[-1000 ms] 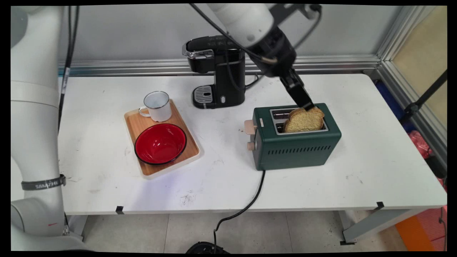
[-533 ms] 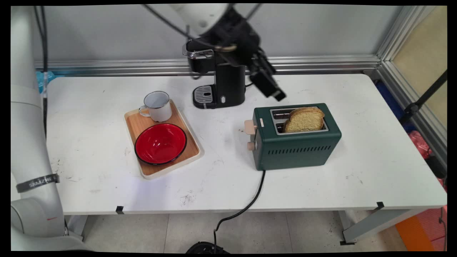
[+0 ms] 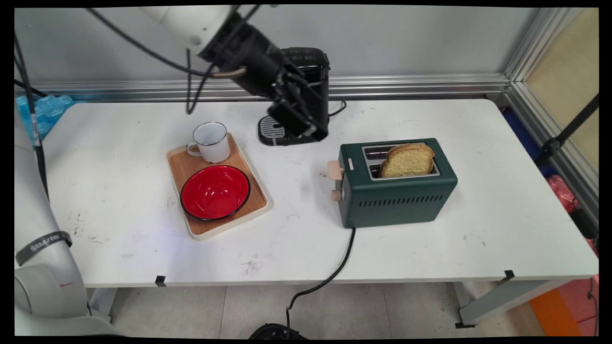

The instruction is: Press the toaster switch

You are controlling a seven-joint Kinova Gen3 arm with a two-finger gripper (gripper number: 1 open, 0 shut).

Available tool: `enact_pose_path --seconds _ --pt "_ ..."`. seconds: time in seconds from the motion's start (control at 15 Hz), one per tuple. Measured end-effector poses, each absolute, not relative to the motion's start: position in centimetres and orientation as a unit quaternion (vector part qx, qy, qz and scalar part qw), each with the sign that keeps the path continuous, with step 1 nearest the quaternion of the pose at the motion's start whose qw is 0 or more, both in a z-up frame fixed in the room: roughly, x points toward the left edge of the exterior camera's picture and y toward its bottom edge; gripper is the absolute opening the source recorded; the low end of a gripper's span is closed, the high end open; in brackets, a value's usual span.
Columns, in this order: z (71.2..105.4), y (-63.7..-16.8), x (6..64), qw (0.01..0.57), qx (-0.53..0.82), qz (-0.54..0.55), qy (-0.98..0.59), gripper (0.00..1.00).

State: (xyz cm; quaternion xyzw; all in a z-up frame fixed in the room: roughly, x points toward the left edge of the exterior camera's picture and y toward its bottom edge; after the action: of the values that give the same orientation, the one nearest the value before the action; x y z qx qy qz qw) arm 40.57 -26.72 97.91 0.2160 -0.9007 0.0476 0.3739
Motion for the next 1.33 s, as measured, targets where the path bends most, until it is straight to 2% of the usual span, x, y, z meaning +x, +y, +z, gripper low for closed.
enact_pose_path --seconds 0.4,1.07,1.13,1.33 --pt "96.0 -26.0 42.8 0.367 0.214 0.054 -0.904 1.0" --pt "91.2 -28.6 40.2 0.348 0.182 0.065 -0.917 1.0" --pt "90.9 -28.8 39.8 0.349 0.177 0.066 -0.918 0.0" --pt "90.1 -29.5 38.7 0.348 0.164 0.067 -0.92 0.0"
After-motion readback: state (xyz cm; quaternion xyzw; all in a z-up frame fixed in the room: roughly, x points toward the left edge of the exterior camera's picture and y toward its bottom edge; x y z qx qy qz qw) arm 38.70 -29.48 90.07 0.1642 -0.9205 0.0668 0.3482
